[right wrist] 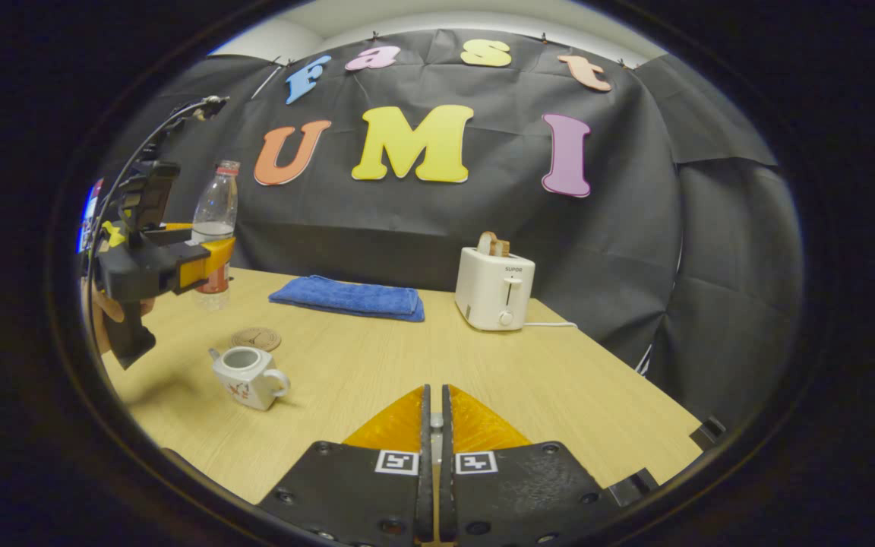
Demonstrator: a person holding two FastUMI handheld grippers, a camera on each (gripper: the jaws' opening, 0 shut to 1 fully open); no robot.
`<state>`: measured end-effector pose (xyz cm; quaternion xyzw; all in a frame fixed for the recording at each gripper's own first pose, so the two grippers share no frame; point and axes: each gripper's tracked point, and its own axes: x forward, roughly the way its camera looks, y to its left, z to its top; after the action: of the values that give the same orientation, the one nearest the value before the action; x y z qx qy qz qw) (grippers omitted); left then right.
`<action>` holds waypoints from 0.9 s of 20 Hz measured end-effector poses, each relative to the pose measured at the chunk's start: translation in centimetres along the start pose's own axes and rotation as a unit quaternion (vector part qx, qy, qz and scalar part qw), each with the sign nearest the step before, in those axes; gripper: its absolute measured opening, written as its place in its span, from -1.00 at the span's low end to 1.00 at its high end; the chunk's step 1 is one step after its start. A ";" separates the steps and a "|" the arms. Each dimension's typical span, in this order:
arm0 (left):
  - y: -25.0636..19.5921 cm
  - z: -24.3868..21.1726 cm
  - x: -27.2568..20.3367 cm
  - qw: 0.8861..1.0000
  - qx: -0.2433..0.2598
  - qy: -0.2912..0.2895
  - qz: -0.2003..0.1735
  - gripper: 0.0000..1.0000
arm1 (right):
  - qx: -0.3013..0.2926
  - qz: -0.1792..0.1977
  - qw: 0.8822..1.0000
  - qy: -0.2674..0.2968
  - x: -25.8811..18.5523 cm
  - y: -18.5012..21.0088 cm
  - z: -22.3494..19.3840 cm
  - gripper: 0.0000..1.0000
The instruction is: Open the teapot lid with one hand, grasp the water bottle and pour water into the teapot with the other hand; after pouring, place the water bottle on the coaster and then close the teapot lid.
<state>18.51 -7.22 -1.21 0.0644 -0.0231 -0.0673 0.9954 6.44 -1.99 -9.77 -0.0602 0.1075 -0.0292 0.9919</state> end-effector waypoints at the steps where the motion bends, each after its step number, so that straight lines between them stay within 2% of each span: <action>1: -0.4 -0.2 0.4 1.000 -0.023 0.000 -0.009 0.56 | 0.000 0.000 1.000 0.000 0.1 0.0 0.0 -0.94; 4: -2.3 -1.8 0.8 0.995 -0.077 0.022 -0.054 0.58 | 0.001 -0.004 1.000 0.005 0.7 -0.3 -0.5 -0.94; 8: -3.4 -2.6 0.6 0.991 -0.099 0.018 -0.086 0.59 | 0.002 -0.007 1.000 0.004 0.9 -0.2 -0.4 -0.94; 14: -3.3 -5.0 2.7 0.994 -0.063 0.050 -0.078 0.58 | -0.010 -0.001 1.000 0.007 1.0 0.7 -0.9 -0.94; 18: -2.8 -6.9 3.5 0.993 -0.057 0.072 -0.069 0.58 | -0.010 0.000 1.000 0.009 1.1 0.8 -1.3 -0.94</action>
<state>21.99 -9.63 -8.28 0.0134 0.0568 -0.1320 0.9895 7.29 -1.44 -11.34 -0.0698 0.1169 -0.0288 0.9903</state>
